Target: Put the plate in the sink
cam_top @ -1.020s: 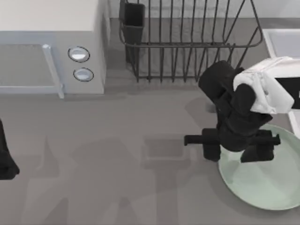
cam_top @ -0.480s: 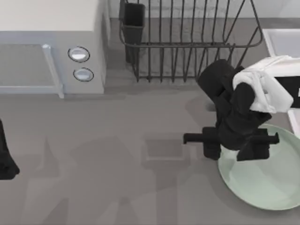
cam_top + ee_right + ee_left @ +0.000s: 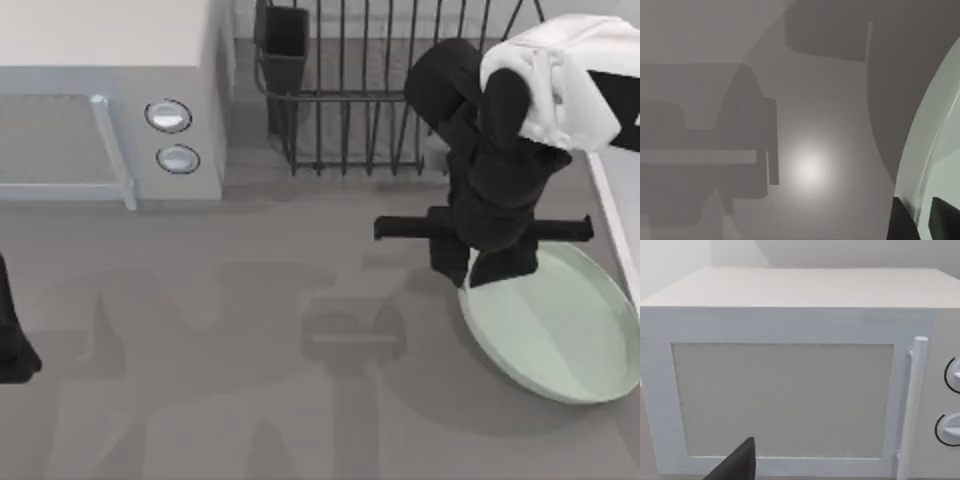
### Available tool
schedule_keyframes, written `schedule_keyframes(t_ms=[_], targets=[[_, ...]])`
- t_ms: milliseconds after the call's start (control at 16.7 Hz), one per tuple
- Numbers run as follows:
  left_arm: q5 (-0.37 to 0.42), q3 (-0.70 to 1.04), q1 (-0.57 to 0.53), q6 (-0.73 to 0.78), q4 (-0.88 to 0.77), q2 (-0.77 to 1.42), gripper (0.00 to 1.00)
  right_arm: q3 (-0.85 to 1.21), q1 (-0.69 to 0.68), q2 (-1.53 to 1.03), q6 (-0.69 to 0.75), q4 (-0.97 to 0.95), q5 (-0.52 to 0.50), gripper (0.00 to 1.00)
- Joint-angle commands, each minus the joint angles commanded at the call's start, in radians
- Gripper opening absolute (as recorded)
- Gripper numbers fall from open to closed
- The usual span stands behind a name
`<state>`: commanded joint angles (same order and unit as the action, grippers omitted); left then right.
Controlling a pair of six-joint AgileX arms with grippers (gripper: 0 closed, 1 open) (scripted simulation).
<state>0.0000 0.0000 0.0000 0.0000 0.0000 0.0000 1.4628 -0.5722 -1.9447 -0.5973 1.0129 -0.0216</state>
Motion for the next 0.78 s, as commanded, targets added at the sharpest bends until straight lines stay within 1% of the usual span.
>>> schedule_keyframes(t_ms=[300,420,600,780], targets=[[0.000,0.000,0.000,0.000,0.000,0.000,1.00,0.420,0.004,0.005,0.004,0.429,0.000,0.00],[0.000,0.000,0.000,0.000,0.000,0.000,1.00,0.554,0.008,0.014,0.008,0.564,0.001,0.00],[0.000,0.000,0.000,0.000,0.000,0.000,1.00,0.679,0.014,0.030,0.014,0.690,0.001,0.00],[0.000,0.000,0.000,0.000,0.000,0.000,1.00,0.710,0.016,0.036,0.016,0.722,0.001,0.00]])
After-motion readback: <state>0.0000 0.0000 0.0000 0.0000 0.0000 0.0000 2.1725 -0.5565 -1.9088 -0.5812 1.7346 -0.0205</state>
